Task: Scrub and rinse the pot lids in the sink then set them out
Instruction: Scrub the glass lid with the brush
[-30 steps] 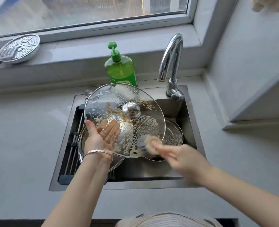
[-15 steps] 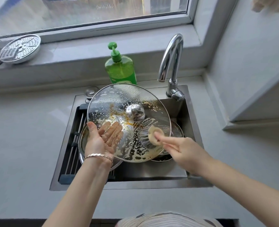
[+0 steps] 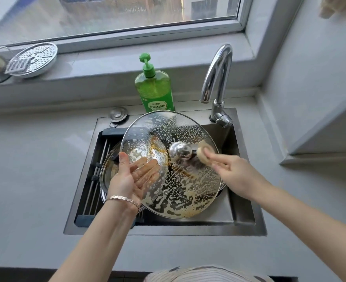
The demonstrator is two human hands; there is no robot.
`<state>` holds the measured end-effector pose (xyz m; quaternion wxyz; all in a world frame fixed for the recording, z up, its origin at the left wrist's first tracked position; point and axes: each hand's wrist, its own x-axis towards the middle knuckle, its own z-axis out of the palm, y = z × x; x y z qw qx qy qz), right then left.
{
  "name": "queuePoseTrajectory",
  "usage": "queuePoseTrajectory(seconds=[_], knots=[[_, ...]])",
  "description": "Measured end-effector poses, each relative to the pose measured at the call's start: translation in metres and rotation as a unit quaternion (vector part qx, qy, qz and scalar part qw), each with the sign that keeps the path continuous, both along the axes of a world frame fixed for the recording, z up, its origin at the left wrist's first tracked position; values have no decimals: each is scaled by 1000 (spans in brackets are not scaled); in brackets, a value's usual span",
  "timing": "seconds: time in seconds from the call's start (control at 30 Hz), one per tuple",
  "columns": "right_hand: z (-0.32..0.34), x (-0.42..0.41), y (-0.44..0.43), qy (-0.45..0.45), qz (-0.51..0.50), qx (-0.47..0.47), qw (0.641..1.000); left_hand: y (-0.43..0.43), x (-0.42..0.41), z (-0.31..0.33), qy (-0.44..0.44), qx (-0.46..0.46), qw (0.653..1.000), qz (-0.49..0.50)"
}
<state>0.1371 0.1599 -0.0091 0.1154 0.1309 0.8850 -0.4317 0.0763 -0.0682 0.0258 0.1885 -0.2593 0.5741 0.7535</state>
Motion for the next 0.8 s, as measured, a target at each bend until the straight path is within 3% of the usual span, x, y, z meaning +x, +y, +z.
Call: queuePoseTrajectory(seconds=[0.17,0.3,0.4,0.53,0.7,0.8], knots=[[-2,-10,11,-11,-46,48,998,-1,4,-2,3,-5,1000,-18],[3,-4,3,-5,11,33,999,-4,5,-3,-5,-23,999,-29],[-2,-11,16,-18,-52,58,997,-3,6,-2,-2,-30,998,-47],[2,-3,-1,-8,19,18,1000,2,8,0,-12,-41,998,-53],[-14,-10,28,-81,-54,49,994,5,9,-2,-26,-47,997,-61],[-7,-10,19,-33,-97,31,994,12,6,-4,-42,-52,996,-64]])
